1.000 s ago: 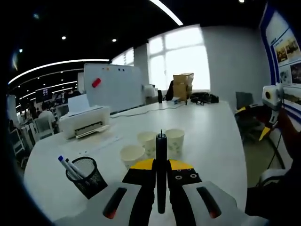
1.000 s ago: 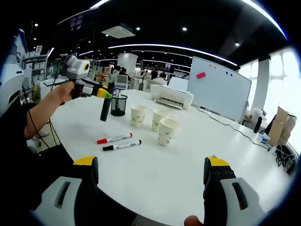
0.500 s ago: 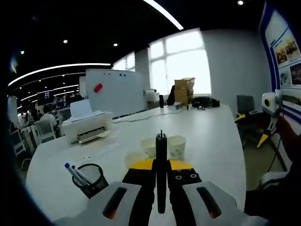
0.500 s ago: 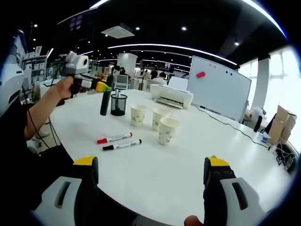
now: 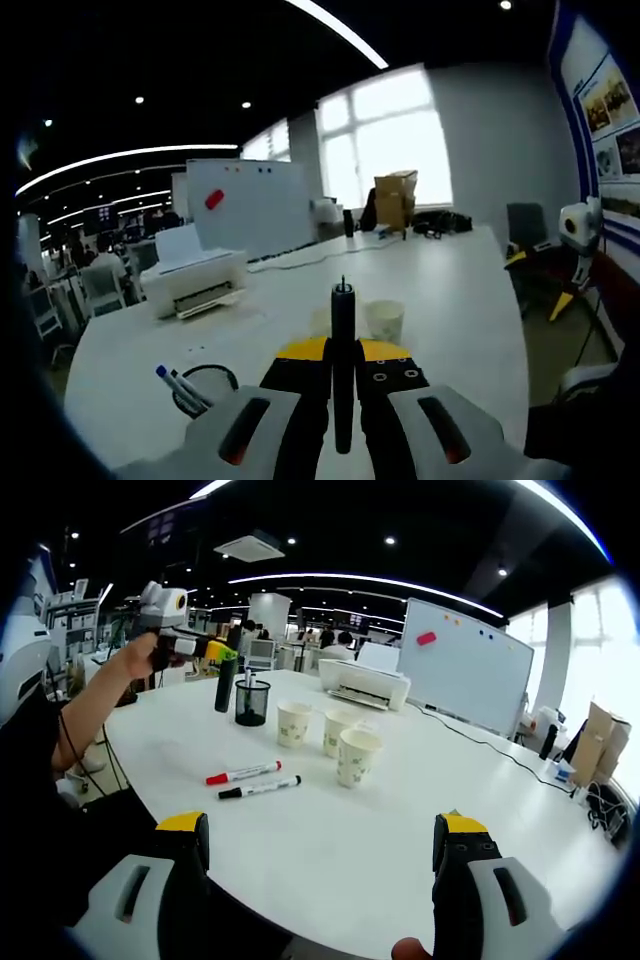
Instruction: Place the scattered laser pointers and whiteboard markers into the pen holder and stack the scattered paper cups together
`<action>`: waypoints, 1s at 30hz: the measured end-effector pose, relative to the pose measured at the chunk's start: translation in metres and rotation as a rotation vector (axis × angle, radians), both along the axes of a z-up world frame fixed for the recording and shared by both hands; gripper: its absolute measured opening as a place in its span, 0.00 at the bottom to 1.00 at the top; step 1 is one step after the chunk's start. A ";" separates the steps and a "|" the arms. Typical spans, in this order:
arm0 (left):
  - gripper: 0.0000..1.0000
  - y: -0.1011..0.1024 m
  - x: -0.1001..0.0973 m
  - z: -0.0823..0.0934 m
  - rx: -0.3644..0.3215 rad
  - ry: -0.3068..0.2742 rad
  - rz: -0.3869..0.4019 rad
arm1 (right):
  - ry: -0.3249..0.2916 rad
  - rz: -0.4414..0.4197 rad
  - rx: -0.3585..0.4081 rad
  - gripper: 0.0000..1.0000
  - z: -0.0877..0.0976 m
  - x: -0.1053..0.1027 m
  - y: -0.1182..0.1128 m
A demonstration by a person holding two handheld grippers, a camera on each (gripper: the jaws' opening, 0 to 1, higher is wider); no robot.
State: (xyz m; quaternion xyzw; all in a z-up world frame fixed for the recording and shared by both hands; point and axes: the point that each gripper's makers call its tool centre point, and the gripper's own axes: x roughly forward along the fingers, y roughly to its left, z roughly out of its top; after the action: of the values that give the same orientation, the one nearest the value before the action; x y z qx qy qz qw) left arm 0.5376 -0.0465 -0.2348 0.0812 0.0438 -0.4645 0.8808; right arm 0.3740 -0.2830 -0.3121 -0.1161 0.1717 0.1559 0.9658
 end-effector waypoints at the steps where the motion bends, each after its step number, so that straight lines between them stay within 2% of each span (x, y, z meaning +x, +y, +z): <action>1: 0.13 0.001 0.000 0.002 -0.004 0.000 0.002 | 0.000 0.000 0.001 0.88 0.000 0.000 0.000; 21: 0.13 0.019 0.010 0.030 -0.049 -0.054 0.044 | -0.003 0.002 -0.005 0.88 0.002 0.001 0.000; 30: 0.13 0.023 0.013 0.033 -0.077 -0.064 0.062 | -0.002 0.007 -0.009 0.88 0.002 0.001 0.001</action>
State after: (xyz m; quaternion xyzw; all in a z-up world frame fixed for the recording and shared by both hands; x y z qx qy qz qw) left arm 0.5501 -0.0237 -0.2018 0.0609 0.0000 -0.4353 0.8982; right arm 0.3748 -0.2817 -0.3096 -0.1212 0.1712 0.1586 0.9648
